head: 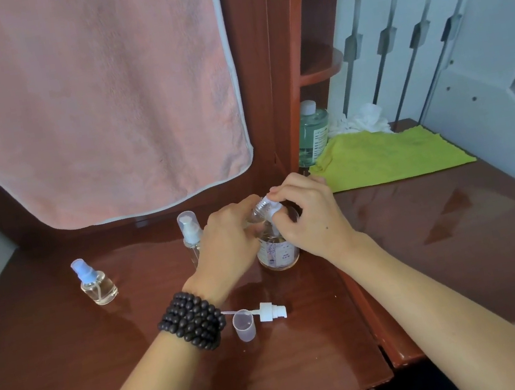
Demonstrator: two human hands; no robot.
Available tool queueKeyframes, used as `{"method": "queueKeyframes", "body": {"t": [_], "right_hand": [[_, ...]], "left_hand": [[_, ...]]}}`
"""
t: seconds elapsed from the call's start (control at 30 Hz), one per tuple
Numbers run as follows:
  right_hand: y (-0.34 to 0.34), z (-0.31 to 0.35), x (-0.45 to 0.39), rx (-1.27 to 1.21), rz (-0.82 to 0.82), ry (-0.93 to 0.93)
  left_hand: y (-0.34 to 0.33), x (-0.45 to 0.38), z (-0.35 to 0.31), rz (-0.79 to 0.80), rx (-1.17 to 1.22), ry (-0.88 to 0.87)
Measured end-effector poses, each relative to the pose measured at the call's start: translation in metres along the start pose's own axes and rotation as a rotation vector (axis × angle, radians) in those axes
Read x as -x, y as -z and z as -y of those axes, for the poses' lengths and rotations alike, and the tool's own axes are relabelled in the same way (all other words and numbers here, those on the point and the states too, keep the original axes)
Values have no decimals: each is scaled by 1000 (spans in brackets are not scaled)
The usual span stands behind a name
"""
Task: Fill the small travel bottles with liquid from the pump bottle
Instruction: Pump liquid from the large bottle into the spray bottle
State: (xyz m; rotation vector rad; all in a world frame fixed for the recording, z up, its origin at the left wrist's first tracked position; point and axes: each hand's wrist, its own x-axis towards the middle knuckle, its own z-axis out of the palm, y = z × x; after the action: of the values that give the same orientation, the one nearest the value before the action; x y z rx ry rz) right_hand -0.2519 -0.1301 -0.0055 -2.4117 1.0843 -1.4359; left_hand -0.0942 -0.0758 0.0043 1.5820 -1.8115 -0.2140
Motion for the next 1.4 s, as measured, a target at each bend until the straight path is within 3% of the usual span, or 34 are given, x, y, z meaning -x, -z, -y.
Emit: {"method": "queueKeyframes", "body": {"t": [0.43,1.4], "right_hand": [[8,2,-2,-37,12,54],[6,-1,1,-42,10,-13]], "left_hand": [[9,-2,-5,12,27,-1],[-5,-2,1,14,22,14]]}}
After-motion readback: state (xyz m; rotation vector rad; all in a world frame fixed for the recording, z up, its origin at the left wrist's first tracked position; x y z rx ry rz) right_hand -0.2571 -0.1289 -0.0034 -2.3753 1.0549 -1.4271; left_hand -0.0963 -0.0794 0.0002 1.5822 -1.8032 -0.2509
